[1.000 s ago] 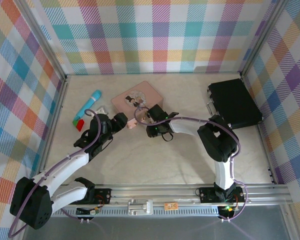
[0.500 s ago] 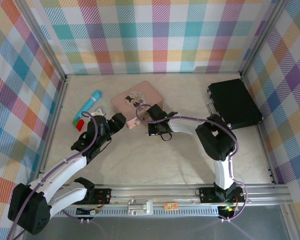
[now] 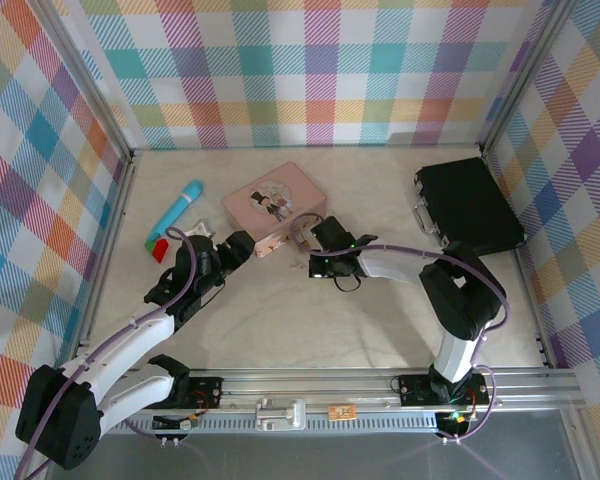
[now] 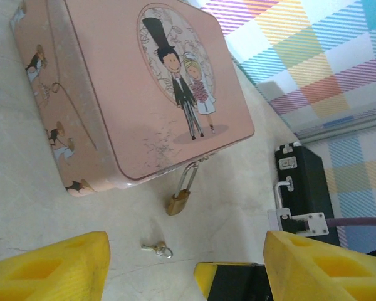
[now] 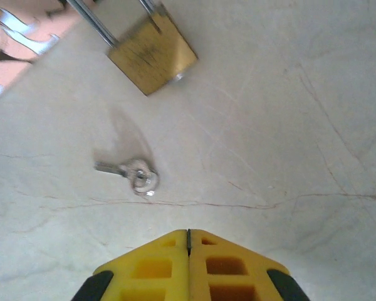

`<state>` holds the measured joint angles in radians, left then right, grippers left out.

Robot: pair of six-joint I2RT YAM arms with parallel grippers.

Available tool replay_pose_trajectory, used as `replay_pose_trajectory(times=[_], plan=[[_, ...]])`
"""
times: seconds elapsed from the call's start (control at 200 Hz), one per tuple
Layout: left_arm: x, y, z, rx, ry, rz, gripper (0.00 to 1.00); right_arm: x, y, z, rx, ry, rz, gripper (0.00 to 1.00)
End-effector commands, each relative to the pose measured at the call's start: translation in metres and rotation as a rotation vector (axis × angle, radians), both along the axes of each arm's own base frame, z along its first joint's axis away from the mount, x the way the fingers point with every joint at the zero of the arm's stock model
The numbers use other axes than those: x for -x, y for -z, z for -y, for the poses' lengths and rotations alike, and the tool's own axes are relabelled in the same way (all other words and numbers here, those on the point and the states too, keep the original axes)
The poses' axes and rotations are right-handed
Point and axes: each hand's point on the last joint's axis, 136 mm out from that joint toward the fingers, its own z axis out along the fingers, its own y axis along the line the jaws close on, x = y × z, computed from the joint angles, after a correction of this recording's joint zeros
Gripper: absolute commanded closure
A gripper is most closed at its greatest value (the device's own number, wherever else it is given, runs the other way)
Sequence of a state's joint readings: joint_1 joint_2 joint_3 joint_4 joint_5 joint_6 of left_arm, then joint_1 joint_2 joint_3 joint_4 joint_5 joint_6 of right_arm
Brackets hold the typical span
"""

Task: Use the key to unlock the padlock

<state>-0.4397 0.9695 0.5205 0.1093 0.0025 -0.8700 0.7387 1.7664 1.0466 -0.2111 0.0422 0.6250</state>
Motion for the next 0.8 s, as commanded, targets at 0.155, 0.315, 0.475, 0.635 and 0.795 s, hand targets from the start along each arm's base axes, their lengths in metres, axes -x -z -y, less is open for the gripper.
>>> replay_pose_trajectory(times=[0.155, 0.315, 0.475, 0.635, 0.795], plan=[[-0.003, -0.004, -0.005, 0.032, -0.039, 0.011, 0.34, -0.009, -0.008, -0.032, -0.092, 0.018, -0.015, 0.73], [0.001, -0.002, -0.011, 0.008, -0.055, 0.001, 0.34, -0.011, 0.007, -0.041, -0.061, 0.061, -0.059, 0.72], [0.004, -0.001, -0.016, -0.005, -0.073, 0.004, 0.34, -0.013, 0.017, -0.038, -0.023, 0.101, -0.061, 0.72], [0.005, 0.0, -0.017, -0.006, -0.076, 0.002, 0.33, -0.014, 0.023, -0.033, 0.042, 0.117, -0.049, 0.71], [0.005, 0.001, -0.016, -0.004, -0.072, -0.001, 0.34, -0.011, 0.031, -0.028, 0.107, 0.125, -0.05, 0.67]])
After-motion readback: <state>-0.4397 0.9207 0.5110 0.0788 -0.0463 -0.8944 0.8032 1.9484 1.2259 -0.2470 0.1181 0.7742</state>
